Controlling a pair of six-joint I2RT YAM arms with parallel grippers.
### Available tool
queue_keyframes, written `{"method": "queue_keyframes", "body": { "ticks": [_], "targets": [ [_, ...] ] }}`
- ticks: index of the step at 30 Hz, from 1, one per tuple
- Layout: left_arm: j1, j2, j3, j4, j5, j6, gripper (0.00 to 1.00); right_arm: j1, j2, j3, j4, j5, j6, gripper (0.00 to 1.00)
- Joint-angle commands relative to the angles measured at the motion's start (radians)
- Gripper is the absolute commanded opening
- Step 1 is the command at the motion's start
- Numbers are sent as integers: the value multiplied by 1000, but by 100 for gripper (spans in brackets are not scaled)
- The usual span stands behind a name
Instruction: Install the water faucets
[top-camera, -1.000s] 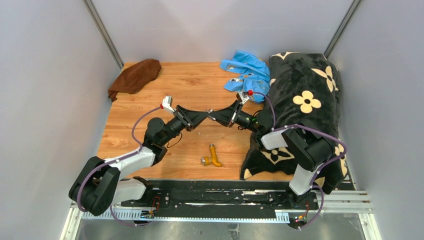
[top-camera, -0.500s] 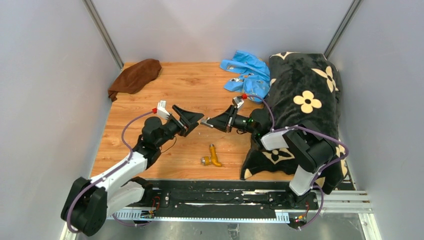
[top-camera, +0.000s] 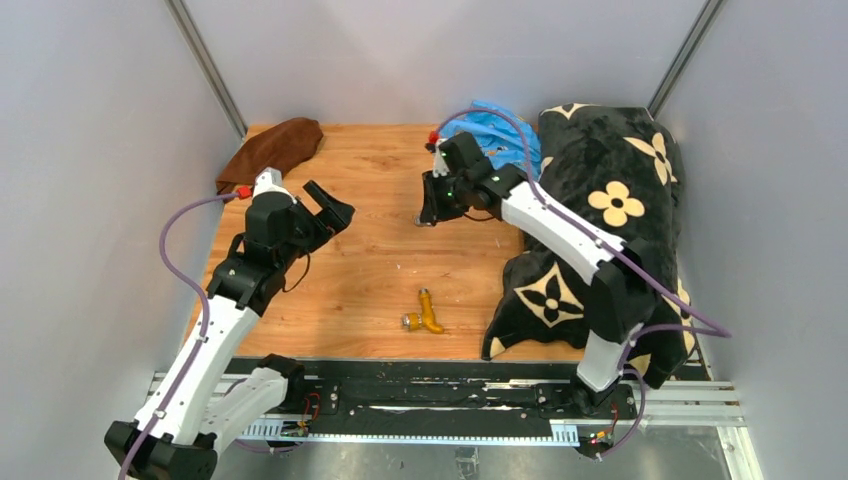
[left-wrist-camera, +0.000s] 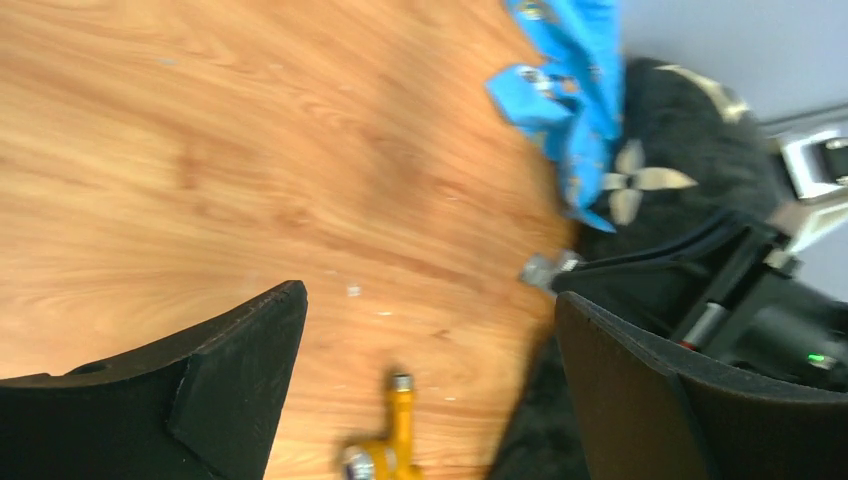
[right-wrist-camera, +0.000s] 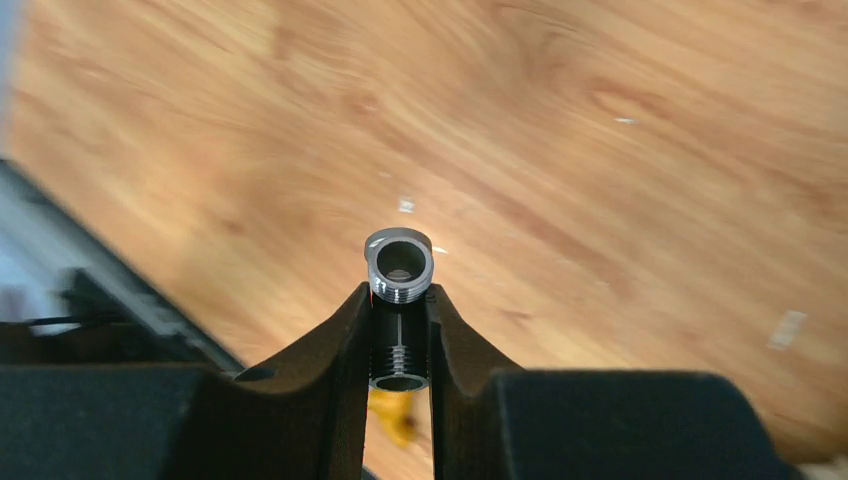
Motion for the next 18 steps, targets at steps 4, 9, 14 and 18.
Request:
{"method": "queue_keyframes", "body": {
  "ticks": [4, 9, 14, 18],
  "targets": [
    [15, 49, 128, -393, -295, 204, 98, 129, 301, 423, -663, 364, -387, 1],
    [15, 13, 94, -390, -279, 216, 98, 170, 485, 642, -755, 393, -387, 1],
    [17, -2, 74, -393, -275, 234, 98, 185, 617, 775, -760, 404, -383, 1],
    [20, -2, 93, -399, -286, 269, 98, 189, 704, 880, -779, 406, -389, 0]
  ]
}}
